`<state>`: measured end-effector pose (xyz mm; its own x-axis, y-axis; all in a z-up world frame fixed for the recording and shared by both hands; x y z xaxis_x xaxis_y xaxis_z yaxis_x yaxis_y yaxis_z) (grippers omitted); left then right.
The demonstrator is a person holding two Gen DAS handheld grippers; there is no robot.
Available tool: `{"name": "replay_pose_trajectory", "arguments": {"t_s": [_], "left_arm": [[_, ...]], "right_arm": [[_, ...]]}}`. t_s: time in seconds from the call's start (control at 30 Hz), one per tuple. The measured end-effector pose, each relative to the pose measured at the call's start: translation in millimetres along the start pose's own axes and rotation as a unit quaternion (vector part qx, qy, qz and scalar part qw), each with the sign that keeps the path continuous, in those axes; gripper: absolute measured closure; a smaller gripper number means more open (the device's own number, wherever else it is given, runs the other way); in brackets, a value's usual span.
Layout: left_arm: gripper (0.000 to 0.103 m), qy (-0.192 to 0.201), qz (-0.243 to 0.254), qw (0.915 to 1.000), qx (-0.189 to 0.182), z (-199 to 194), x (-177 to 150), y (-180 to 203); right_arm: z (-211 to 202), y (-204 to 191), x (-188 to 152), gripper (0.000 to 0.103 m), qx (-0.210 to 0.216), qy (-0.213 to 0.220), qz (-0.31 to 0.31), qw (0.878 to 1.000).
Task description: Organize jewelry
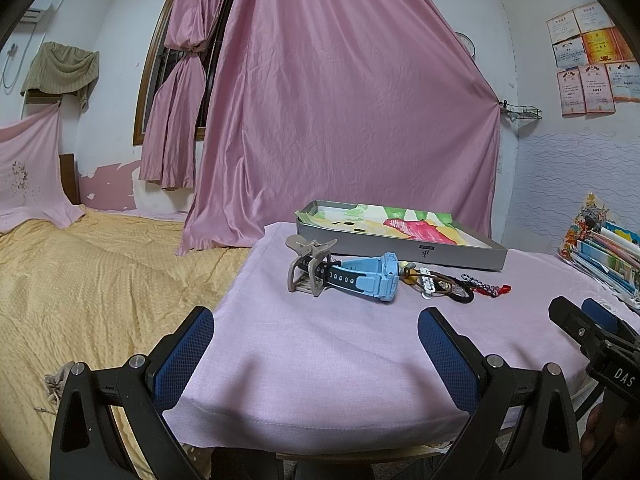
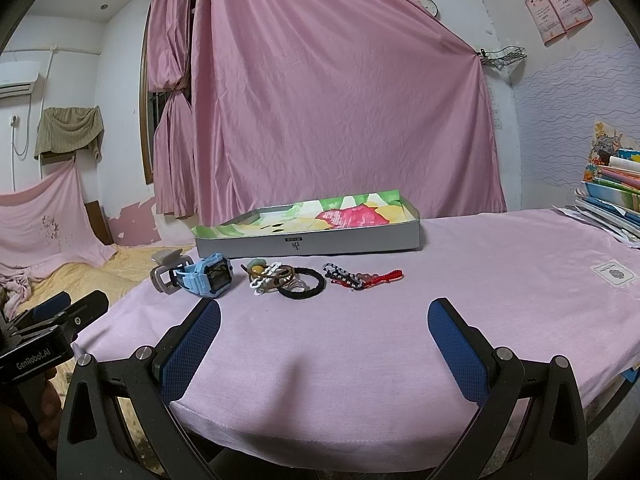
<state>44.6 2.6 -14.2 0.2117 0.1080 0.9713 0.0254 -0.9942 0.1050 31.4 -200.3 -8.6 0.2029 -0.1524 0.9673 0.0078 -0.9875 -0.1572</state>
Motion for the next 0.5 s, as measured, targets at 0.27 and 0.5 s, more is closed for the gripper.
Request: {"name": "replay_pose_trajectory", "arguments": {"t_s": [0.27, 0.5], "left_arm": [[0.001, 0.000, 0.000, 1.0000, 0.001, -0.2, 0.0, 0.1], [0.001, 0.001, 0.000, 1.0000, 0.000, 0.1, -0.2, -0.2]], "right_arm": [[-0.5, 0.0, -0.1, 0.001, 0.000, 0.000, 0.000, 1.000], [-0.7, 0.0, -0.2, 0.001, 0.000, 0.000, 0.001, 1.000]]}}
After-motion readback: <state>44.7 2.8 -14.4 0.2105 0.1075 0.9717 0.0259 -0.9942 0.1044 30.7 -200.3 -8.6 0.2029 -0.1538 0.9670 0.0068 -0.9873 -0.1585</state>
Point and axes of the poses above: each gripper's, at about its wrist camera, not at the fingertips, and z roughly the way its jaws point, y to its right, x to its top, the point moved 5 cm from there along z, roughly the way its jaws point, and after that the axes turned 6 degrees about y, right-handed, at the moved point
